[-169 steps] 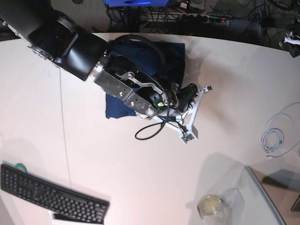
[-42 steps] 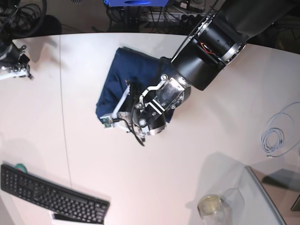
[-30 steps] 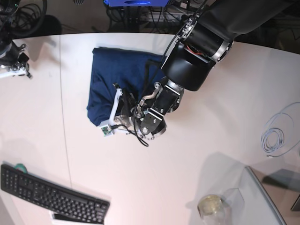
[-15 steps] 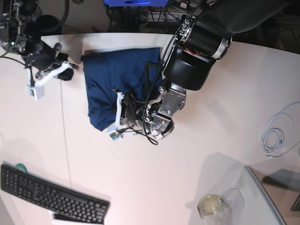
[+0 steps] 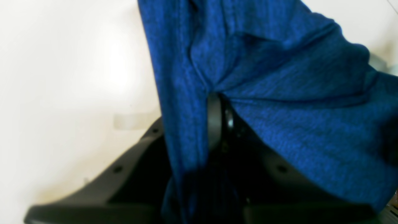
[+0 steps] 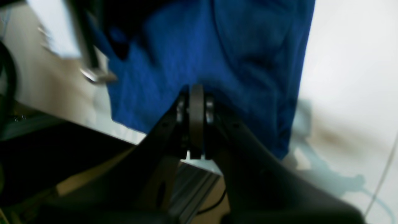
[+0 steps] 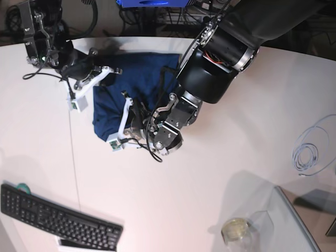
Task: Layout the t-shirt on the table in an organized manner, then fold the t-shirt properly
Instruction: 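Fold the stack edge over with the left gripper toward the right gripper, then release the folded edge and lift the left gripper off the stack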
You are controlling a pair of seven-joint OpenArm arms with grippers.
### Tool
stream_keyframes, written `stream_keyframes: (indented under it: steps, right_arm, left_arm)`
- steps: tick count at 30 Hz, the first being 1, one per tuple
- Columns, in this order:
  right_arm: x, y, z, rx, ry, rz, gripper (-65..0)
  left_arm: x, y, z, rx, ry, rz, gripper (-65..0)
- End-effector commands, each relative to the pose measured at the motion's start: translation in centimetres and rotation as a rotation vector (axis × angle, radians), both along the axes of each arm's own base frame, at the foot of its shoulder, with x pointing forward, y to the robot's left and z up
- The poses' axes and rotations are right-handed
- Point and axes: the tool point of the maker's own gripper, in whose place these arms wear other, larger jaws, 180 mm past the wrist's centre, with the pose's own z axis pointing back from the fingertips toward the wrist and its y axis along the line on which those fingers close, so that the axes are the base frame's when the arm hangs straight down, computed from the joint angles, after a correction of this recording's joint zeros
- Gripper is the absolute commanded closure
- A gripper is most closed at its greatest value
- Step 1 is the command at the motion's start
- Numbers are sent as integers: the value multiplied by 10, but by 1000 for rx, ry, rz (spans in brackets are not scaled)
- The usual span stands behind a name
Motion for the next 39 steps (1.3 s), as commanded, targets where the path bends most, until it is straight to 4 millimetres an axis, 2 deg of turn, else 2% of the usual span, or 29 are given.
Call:
stream_keyframes:
  steps: [1,10,18,22,25,28,29,36,39]
  right_arm:
    - [10,-1,7,8,-42,-8,0]
    - [9,-5,-1,2,-39,-34,0]
    - [11,-8,-9,-5,-21,-39,0]
    - [9,-9,-13,-8,-8,-42,0]
    - [10,-9,-13,-8,-9,-42,0]
    - [10,-10,-13,-9,-9,-42,0]
    - [10,-10,-13,-9,-9,-42,0]
    - [10,-10,-13,-9,-9,-42,0]
    - [10,-10,-13,-9,-9,-42,0]
  left_arm:
    - [-6,19,-11,107,17,-24,0]
    - [1,25,-13,133,0,36,0]
    - [25,28,-1,151,-59,66,-7]
    - [27,29,0,153,-63,66,-253]
    - [40,29,9,154,-89,67,-367]
    - [49,30,15,154,-109,68,-403]
    - [58,31,21,155,-127,71,-408]
    - [95,36,54,162,-209,84,-406]
    - [107,49,72,184,-259,92,-406]
